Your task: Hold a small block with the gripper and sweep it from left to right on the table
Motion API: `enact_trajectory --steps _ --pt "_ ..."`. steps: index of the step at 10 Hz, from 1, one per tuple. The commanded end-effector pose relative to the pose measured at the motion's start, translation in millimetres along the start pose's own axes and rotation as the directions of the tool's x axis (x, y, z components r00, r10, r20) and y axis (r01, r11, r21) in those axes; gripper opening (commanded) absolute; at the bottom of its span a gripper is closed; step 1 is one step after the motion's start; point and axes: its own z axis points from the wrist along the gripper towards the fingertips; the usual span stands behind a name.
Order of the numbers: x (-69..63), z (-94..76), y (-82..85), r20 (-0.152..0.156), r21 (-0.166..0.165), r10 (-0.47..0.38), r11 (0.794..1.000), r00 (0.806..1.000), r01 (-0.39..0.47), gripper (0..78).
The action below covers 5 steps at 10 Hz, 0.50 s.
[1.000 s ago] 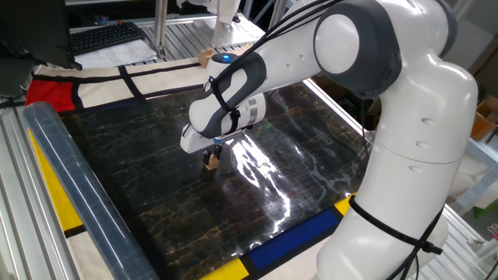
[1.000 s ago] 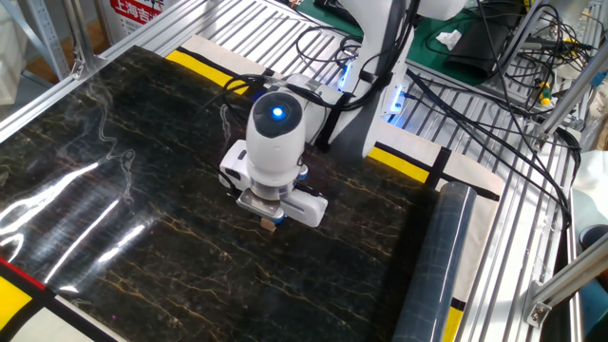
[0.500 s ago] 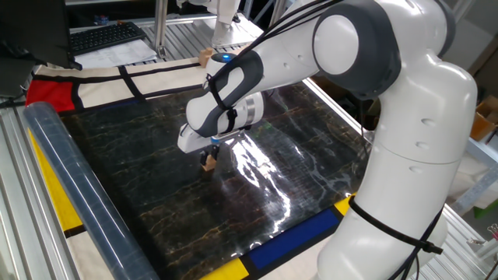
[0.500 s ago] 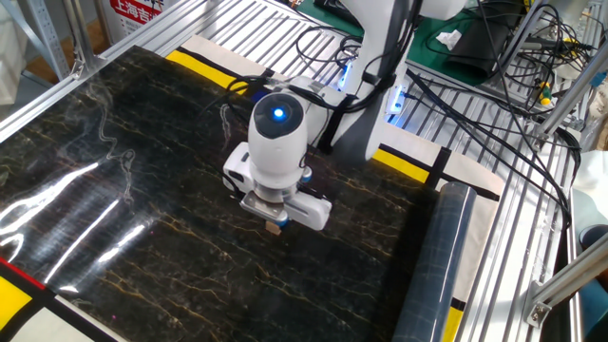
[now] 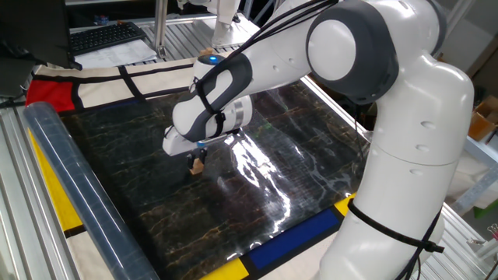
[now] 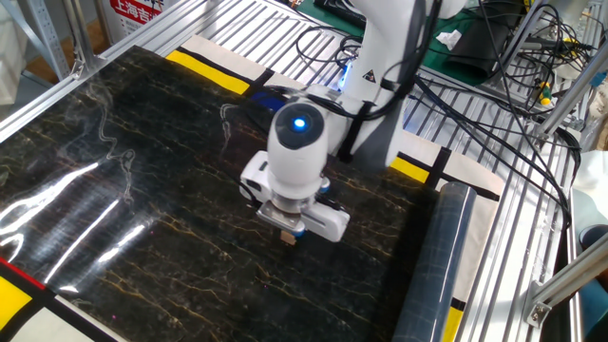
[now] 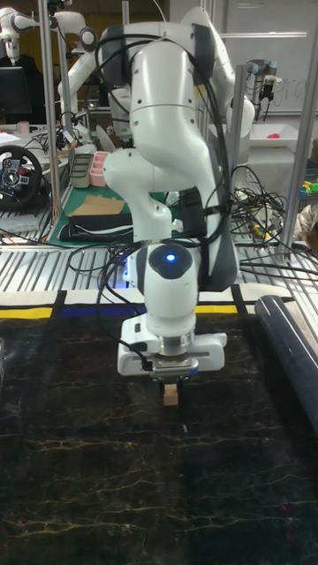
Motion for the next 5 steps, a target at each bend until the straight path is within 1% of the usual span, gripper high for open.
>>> enact_trajectory --steps 1,4,5 --pt "4.2 2.5 17.6 0.002 0.003 0.017 1.0 1.0 -0.017 1.2" --pt "4.7 3.8 18.1 0.002 0.005 0.015 1.0 1.0 -0.015 1.2" --pt "4.7 4.5 16.0 0.004 0.007 0.015 1.0 1.0 -0.015 1.2"
